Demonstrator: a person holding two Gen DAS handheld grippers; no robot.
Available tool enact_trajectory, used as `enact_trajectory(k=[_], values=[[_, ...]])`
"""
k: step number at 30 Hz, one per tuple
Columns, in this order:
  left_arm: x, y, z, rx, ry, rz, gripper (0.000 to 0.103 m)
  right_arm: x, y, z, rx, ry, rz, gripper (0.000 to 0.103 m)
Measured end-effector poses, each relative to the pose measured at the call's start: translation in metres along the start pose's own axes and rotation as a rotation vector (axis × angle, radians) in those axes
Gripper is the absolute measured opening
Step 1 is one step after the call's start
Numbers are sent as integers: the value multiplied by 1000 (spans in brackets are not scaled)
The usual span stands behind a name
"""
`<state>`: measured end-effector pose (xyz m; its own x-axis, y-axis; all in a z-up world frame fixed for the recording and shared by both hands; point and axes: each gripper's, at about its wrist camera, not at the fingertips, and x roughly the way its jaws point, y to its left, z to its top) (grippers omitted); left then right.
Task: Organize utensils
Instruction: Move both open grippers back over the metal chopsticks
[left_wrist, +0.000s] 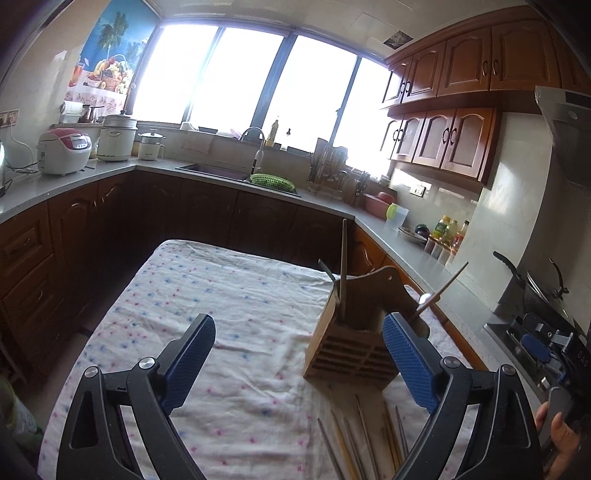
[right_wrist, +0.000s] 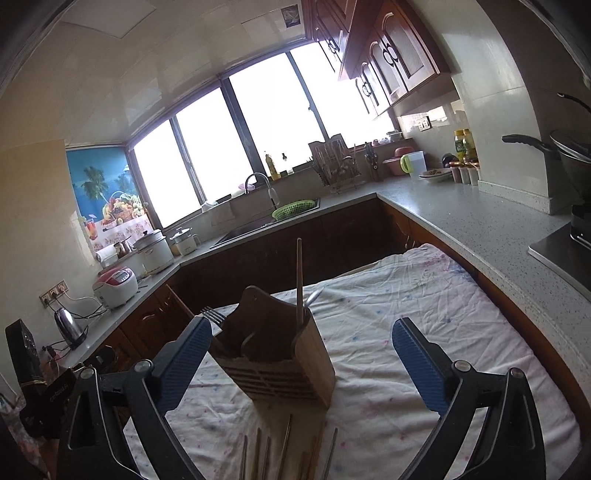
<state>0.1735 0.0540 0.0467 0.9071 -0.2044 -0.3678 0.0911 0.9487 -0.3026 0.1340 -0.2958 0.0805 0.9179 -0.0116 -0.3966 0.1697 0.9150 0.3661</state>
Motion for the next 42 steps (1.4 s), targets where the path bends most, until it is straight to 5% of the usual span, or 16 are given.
enact_trajectory(k=[19, 42], values=[[-34, -2, -33, -39, 157, 31, 93, -40, -29, -83, 48, 127, -73, 99], [-4, -22, -44, -19, 296, 48, 90, -15, -21, -104, 31, 226, -71, 94]])
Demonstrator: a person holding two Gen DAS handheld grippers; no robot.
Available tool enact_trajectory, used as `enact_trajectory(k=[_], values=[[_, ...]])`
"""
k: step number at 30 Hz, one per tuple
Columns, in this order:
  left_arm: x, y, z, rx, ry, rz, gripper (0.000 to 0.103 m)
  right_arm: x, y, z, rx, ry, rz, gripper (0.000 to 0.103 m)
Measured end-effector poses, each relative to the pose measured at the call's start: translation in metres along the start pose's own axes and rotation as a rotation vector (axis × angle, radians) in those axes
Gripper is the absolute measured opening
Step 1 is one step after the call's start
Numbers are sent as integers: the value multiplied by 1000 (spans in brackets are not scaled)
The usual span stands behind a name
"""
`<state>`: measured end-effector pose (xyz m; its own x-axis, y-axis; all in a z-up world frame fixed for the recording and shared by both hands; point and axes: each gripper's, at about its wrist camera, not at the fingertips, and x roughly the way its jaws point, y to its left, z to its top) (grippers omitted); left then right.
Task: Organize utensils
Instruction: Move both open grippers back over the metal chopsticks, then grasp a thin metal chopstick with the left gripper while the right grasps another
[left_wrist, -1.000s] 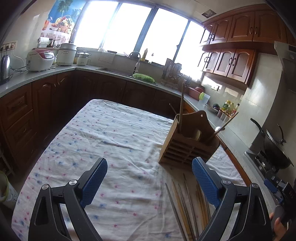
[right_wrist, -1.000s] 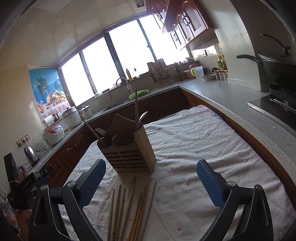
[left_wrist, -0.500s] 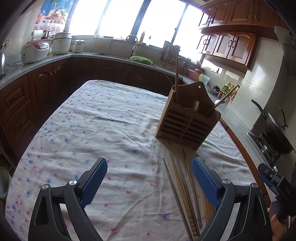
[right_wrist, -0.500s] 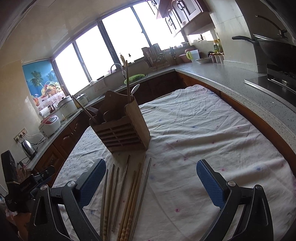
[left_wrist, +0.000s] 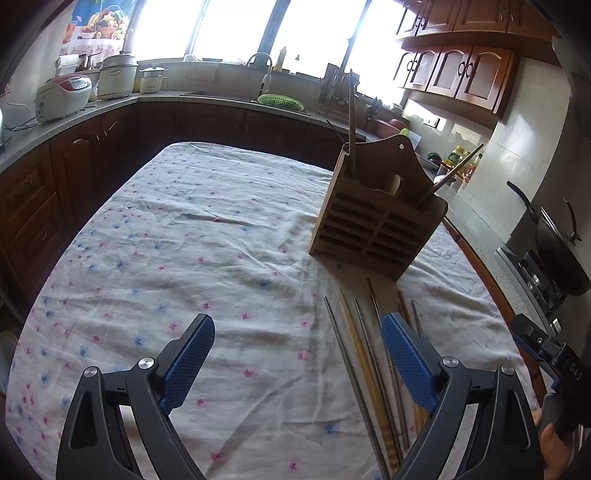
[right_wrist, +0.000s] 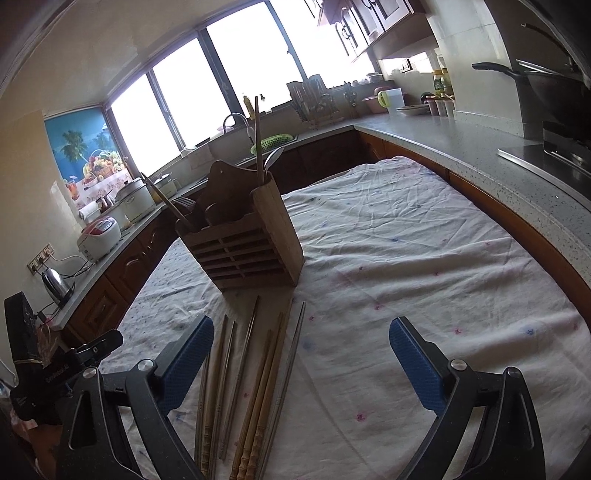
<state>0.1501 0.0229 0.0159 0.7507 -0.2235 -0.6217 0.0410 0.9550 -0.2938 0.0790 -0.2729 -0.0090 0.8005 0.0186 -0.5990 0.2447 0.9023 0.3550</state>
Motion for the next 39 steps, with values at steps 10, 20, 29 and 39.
enact_trajectory(k=[10, 20, 29, 39], values=[[41, -14, 11, 18, 135, -45, 56, 37, 12, 2, -25, 102, 11, 46], [109, -29, 22, 49, 270, -29, 36, 113, 37, 6, -59, 247, 87, 23], [141, -37, 18, 120, 288, 2, 22, 159, 50, 9, -123, 325, 78, 20], [148, -49, 17, 202, 280, 41, 19, 181, 73, 4, -291, 374, 23, 17]])
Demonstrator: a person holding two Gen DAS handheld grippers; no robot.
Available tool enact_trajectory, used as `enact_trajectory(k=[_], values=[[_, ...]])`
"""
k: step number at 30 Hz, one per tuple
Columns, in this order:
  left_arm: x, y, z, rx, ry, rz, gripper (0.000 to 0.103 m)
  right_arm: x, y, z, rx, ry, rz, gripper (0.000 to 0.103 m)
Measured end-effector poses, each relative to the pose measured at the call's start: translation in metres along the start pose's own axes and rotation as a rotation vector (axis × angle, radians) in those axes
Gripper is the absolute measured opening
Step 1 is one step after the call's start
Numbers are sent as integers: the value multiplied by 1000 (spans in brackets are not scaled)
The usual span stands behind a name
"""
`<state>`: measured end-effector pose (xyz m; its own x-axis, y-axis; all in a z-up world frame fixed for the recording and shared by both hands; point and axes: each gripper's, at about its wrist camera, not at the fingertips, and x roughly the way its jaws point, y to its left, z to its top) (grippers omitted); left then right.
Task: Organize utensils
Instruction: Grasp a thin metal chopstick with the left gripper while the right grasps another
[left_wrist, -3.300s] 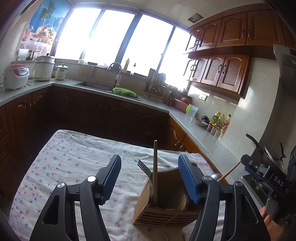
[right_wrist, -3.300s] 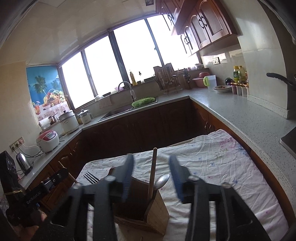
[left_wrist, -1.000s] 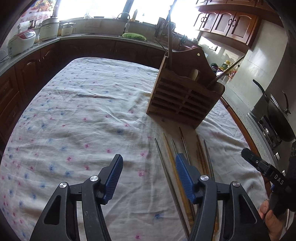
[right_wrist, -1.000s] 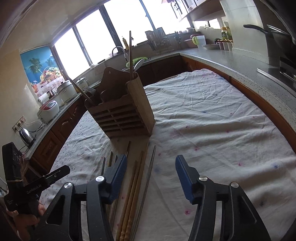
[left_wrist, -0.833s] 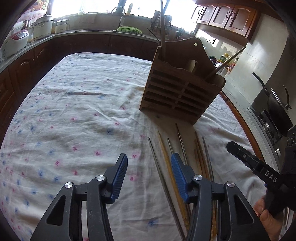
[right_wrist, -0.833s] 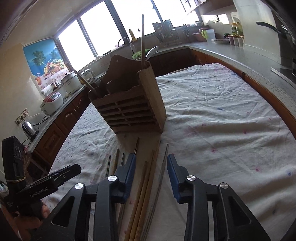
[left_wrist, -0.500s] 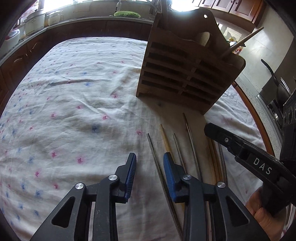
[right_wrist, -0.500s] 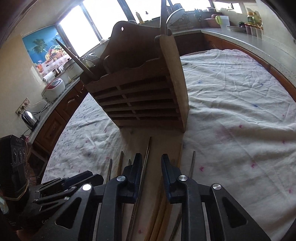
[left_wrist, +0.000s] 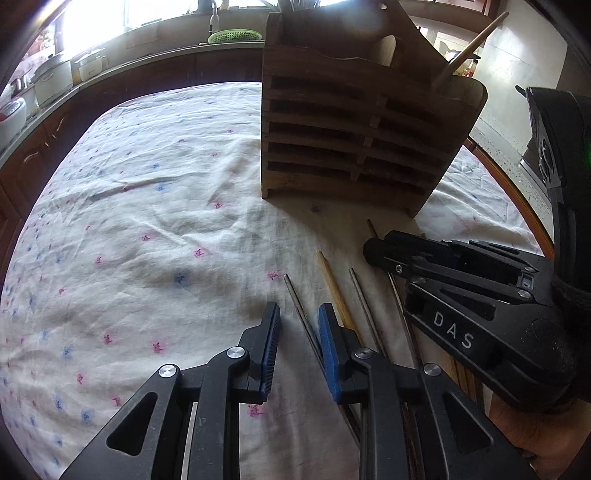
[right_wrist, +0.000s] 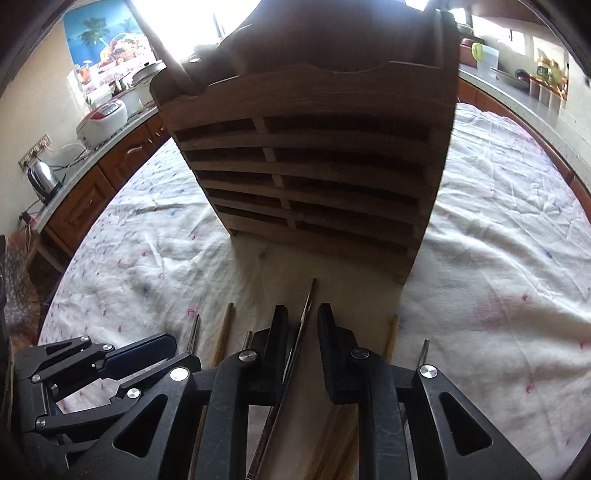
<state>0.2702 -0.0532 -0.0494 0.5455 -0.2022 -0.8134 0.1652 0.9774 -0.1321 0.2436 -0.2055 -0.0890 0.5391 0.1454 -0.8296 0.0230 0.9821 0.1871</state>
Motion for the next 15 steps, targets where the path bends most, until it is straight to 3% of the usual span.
enact_trajectory(k=[2, 3, 9, 15], values=[[1, -1, -1, 17, -13, 23, 8, 0, 1, 1, -25, 6, -11, 16], [0, -1, -2, 16, -17, 17, 7, 0, 0, 0, -30, 8, -19, 8], [-9, 9, -7, -31, -30, -27, 2, -14, -12, -6, 49, -23, 38, 6], [-54, 20, -14, -66, -107, -98, 2, -66, -13, -12, 115, -120, 107, 5]])
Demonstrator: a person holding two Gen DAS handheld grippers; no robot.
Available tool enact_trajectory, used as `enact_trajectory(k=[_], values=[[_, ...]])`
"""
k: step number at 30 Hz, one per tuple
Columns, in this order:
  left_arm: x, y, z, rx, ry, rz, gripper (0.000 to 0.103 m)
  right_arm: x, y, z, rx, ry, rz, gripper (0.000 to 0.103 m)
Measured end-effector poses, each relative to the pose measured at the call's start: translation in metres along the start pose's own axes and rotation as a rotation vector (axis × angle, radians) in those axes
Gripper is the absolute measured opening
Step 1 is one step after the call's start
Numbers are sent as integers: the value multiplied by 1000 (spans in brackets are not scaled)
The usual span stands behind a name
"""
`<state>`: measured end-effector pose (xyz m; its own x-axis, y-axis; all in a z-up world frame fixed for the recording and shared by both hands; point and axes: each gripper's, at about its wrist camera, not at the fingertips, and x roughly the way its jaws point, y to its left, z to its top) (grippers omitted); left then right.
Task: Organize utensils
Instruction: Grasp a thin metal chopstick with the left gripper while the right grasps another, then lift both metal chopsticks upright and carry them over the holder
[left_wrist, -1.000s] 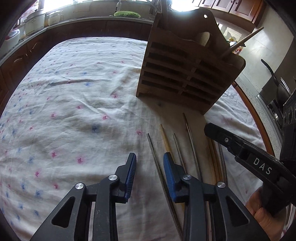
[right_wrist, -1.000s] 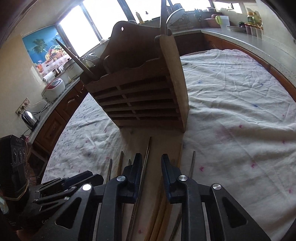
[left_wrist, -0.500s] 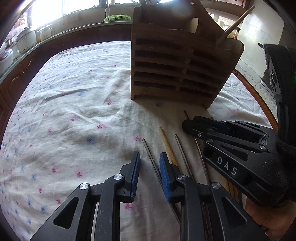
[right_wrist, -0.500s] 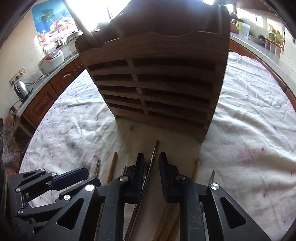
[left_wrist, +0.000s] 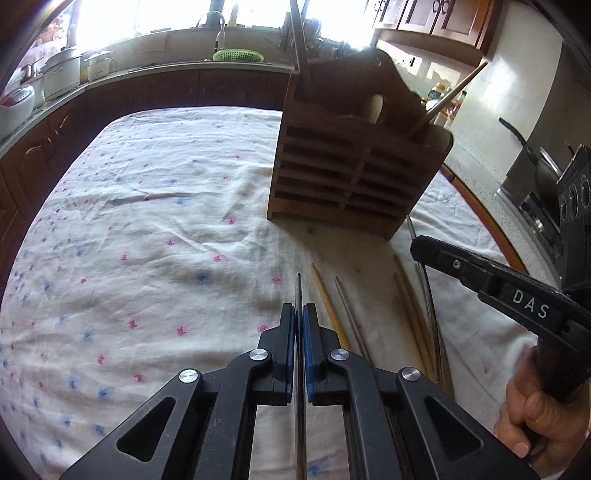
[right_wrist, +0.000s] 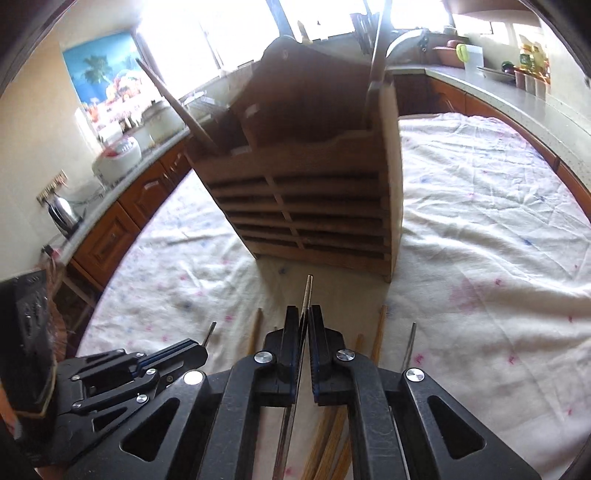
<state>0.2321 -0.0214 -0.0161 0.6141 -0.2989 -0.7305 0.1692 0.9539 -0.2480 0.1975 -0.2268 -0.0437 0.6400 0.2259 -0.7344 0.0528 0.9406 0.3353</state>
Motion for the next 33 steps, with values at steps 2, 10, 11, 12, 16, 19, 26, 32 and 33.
enact_trajectory(k=[2, 10, 11, 12, 16, 19, 26, 32, 33], values=[[-22, 3, 0, -17, -41, -28, 2, -17, 5, 2, 4, -41, 19, 5], [-108, 21, -5, -77, -194, -115, 2, -97, 23, 7, 2, -219, 43, 4], [-118, 22, -7, -74, -211, -119, 2, -106, 23, 8, 2, -241, 42, 4], [-126, 21, -10, -71, -225, -123, 2, -115, 24, 9, 2, -264, 41, 4], [-148, 19, -16, -60, -264, -132, 2, -140, 24, 15, 2, -333, 35, 4], [-159, 19, -18, -54, -284, -133, 2, -155, 23, 19, 2, -367, 34, 4], [-172, 17, -17, -42, -313, -131, 2, -164, 24, 21, 2, -389, 33, 4], [-172, 19, -12, -47, -319, -132, 2, -164, 23, 19, 3, -395, 29, 4], [-172, 19, -11, -46, -321, -132, 2, -165, 23, 20, 4, -397, 29, 4]])
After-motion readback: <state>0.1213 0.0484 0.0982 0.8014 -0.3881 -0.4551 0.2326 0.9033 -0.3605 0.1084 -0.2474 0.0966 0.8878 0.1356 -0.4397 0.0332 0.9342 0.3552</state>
